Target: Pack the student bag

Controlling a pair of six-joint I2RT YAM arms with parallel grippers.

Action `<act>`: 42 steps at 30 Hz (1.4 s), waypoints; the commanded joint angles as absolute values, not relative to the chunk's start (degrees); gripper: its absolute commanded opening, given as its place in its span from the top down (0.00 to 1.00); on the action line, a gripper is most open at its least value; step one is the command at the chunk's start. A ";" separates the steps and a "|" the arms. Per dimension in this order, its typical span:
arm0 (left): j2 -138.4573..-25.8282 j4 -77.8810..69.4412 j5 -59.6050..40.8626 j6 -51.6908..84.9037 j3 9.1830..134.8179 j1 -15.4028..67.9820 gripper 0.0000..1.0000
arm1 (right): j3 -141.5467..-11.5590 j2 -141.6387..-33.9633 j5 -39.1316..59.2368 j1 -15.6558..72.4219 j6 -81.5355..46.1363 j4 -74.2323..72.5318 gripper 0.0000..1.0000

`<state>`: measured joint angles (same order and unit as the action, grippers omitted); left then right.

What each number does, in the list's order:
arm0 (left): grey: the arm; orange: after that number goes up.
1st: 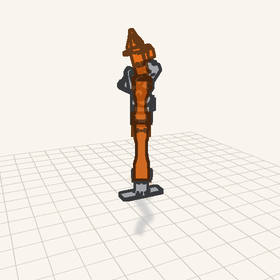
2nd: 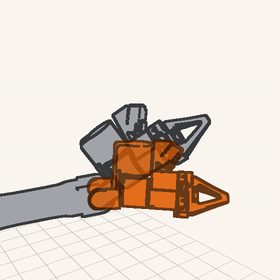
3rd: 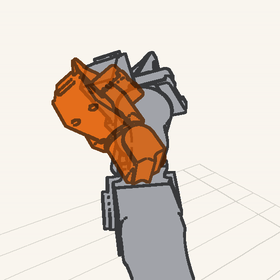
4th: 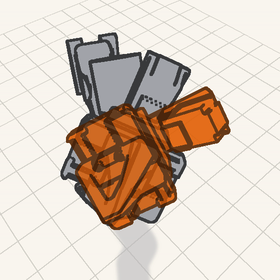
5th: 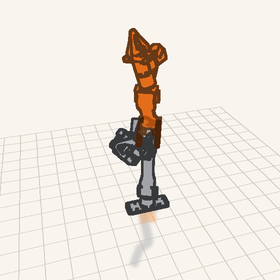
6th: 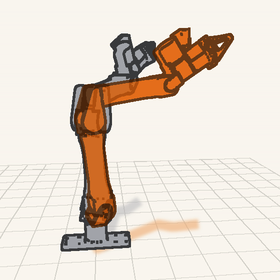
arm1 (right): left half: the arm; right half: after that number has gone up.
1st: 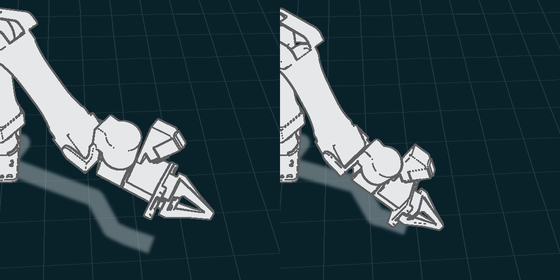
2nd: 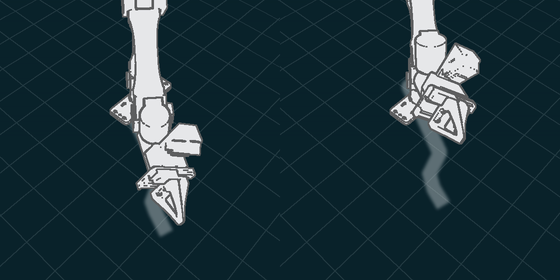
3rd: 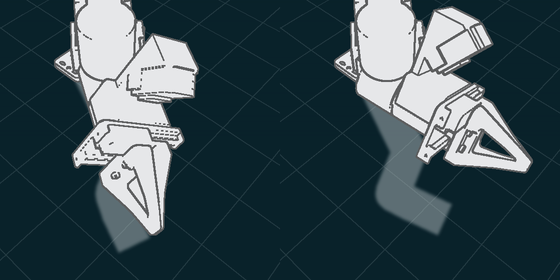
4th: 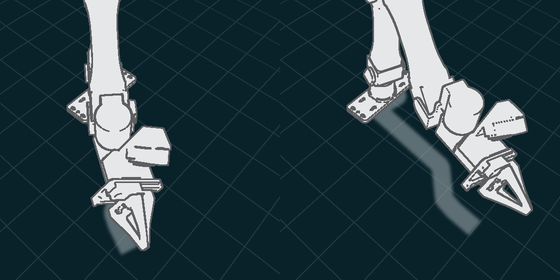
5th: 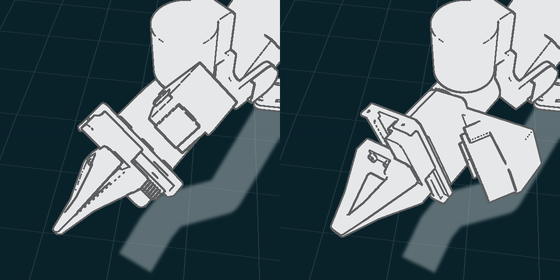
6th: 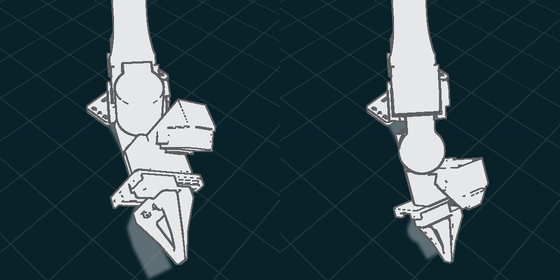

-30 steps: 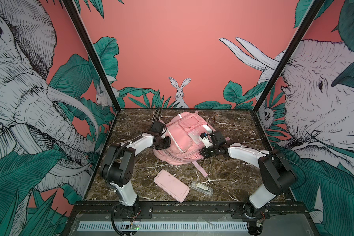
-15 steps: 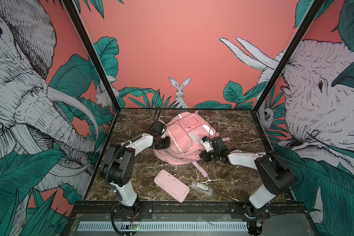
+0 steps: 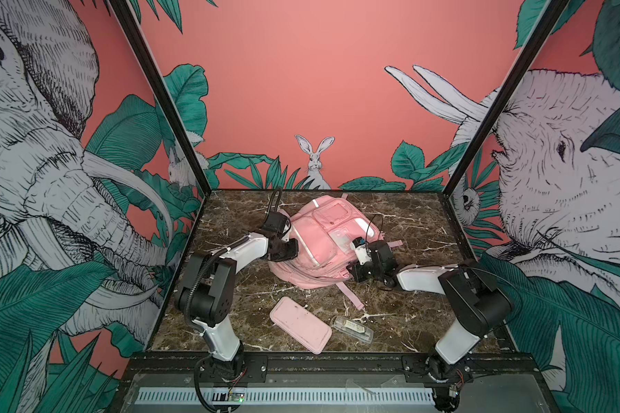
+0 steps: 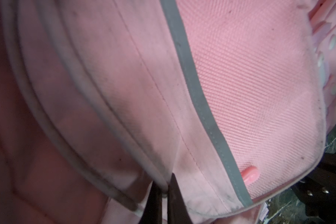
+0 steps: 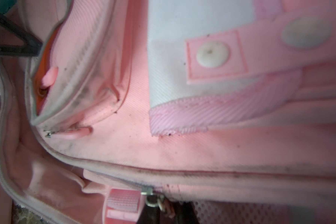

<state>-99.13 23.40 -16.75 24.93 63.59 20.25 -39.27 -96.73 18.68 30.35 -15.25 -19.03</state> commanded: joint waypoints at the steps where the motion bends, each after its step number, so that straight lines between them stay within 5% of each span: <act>1: -98.90 21.62 -14.33 25.42 62.85 19.34 0.95 | -37.27 -95.57 18.48 30.50 -16.22 -21.38 0.87; 25: -98.96 21.09 -14.68 25.70 62.43 19.17 0.94 | -37.56 -87.80 16.32 30.51 -14.01 -13.23 0.99; 42: -98.36 11.33 -20.63 34.11 60.04 19.29 1.00 | -59.04 -95.94 22.09 40.66 -11.05 20.34 1.00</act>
<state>-99.22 17.02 -19.38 30.48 60.82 19.20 -57.01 -93.76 18.70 37.80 -12.45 14.85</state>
